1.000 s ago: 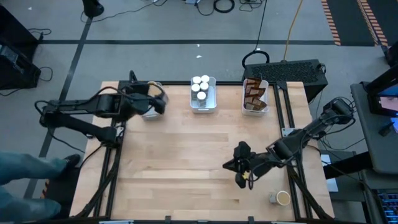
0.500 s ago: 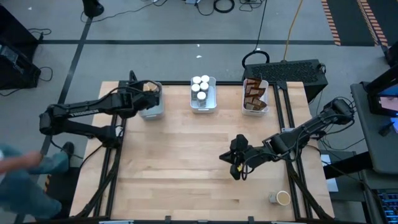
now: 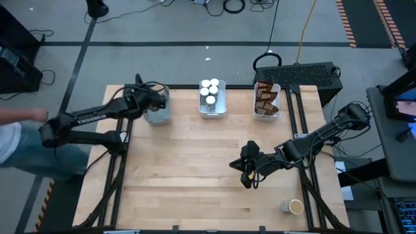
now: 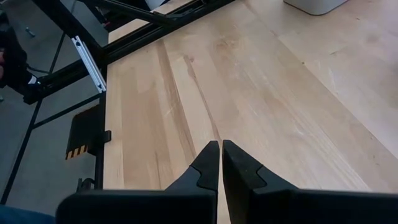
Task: Sort spices by type
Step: Put the gold seasoning bottle into the gray bin
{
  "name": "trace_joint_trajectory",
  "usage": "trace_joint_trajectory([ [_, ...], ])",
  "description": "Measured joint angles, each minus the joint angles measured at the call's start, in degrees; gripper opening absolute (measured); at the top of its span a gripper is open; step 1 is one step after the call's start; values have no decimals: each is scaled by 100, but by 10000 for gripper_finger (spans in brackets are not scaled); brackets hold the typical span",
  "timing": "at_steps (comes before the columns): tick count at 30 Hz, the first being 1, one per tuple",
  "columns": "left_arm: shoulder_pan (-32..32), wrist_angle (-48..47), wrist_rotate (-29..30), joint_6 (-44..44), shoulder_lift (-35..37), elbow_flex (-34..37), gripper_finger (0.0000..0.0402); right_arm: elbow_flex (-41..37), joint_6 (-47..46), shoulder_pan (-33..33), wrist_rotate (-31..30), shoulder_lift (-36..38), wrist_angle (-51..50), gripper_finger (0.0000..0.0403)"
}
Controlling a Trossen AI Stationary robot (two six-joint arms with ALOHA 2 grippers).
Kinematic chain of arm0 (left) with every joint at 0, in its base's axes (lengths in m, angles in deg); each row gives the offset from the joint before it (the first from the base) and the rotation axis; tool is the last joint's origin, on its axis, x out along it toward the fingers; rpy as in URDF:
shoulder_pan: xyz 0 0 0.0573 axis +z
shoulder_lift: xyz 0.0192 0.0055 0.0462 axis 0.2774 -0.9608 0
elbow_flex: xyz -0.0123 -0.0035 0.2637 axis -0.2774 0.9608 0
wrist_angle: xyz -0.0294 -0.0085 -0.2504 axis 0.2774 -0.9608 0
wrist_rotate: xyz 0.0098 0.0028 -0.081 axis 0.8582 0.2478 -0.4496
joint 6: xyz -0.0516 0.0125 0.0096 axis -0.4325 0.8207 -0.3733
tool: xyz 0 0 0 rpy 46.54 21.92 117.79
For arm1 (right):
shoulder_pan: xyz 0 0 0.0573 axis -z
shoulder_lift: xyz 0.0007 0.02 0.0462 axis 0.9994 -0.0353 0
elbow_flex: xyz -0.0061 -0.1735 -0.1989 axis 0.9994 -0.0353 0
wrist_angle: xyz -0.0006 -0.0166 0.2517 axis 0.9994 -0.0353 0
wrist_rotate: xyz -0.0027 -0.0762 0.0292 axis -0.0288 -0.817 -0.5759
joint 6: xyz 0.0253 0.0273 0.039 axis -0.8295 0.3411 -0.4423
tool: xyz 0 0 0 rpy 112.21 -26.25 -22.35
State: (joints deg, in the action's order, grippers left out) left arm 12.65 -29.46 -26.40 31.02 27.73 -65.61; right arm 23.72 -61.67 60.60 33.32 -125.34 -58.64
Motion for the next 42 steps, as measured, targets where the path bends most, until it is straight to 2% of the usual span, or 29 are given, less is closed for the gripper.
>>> trace_joint_trajectory([
  [3, 52, 330, -198, 30, -11, 164, 283, 0, -10, 2, -2, 0, -2, 0],
  [13, 262, 494, -199, 185, -126, 527, 283, 1, -108, 45, -4, -2, 0, 0],
  [22, 648, 1031, -437, 893, -127, 612, 283, 0, -130, 95, -2, -2, 11, 0],
  [32, 1116, 1109, -493, 1055, -132, 610, 283, 0, -145, 122, -3, -2, 20, 0],
  [42, 1397, 1661, -756, 1062, -666, 599, 283, 0, -130, 125, -9, -2, 17, 0],
])
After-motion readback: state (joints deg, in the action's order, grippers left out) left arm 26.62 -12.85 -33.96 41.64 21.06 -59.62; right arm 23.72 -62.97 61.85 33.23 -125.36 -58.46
